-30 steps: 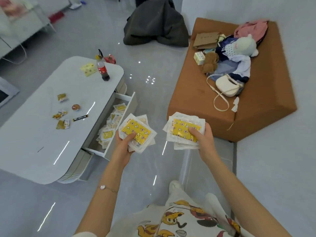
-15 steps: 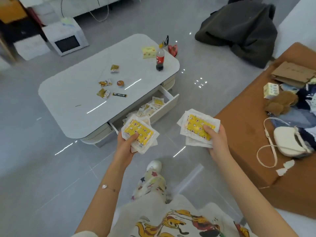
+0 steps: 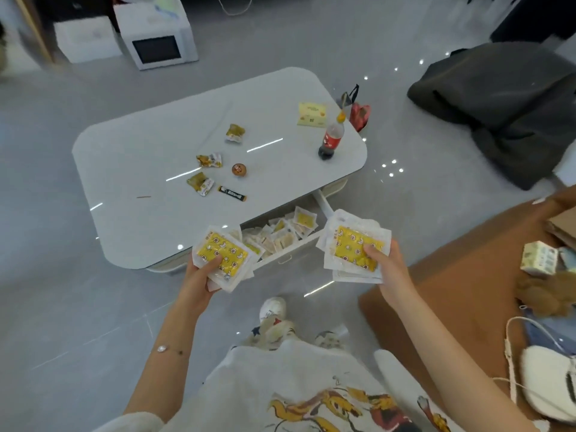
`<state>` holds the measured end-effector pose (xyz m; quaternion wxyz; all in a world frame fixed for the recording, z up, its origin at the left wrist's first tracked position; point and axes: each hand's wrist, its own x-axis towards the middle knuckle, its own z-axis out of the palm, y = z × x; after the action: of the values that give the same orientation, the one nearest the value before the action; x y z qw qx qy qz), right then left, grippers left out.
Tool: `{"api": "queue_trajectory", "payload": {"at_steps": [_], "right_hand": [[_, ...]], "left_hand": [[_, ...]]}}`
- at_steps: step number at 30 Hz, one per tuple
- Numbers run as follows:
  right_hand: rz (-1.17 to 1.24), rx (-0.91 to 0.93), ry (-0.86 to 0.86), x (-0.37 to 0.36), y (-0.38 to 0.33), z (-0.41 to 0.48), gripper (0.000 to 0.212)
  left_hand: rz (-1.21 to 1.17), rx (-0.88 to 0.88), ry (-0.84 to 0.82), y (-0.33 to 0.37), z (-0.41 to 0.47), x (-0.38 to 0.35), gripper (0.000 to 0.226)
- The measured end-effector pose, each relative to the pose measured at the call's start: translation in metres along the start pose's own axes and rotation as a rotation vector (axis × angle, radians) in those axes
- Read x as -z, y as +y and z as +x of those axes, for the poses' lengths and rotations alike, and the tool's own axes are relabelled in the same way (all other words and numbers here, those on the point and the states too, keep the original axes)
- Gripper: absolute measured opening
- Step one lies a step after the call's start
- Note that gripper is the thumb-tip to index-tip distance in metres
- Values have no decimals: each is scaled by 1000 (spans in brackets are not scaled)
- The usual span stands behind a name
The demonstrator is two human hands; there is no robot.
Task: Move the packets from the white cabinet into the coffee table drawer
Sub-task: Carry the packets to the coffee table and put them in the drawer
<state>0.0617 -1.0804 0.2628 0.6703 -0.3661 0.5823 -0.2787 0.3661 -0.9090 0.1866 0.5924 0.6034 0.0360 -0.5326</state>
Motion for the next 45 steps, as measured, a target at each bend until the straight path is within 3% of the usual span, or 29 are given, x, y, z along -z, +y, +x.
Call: {"api": "queue_trajectory", "payload": {"at_steps": [4,10,12,15,20,24,31,34,37,41,43,45], "right_hand": [[-65,-53,-21,-13,-14,55,39],[-239,-177,-94,-48,10,155,45],[-301,-221,-127,-62,35,197,45],[-373,-303,-170,-84,83,263,45],[-478,-334,-249,-113,192,379,46],[-483,-402,-245,-129,279,450,50],[-337,-580,-272,-160,354,492,43],[-332,-560,-219,-170,361,493,43],[-510,-432,-170,-174,356,487,43],[-948,-202,-208,-174,325,472,45],[-1165,-78,-304,-174,299,459,53],[-1362,38,-483,-175,265,440,60]], "left_hand": [[-18,49,48,1,33,-8,39],[-107,129,168,-39,101,-12,37],[-161,166,240,-62,128,-11,35],[-216,217,320,-105,179,2,59],[-266,167,425,-175,286,22,26],[-249,146,465,-221,358,47,25],[-86,306,485,-249,418,79,45],[-61,357,557,-253,425,80,48],[81,342,656,-248,421,69,60],[370,165,721,-225,399,50,74],[724,95,679,-206,382,39,58],[1197,90,524,-182,361,26,48]]}}
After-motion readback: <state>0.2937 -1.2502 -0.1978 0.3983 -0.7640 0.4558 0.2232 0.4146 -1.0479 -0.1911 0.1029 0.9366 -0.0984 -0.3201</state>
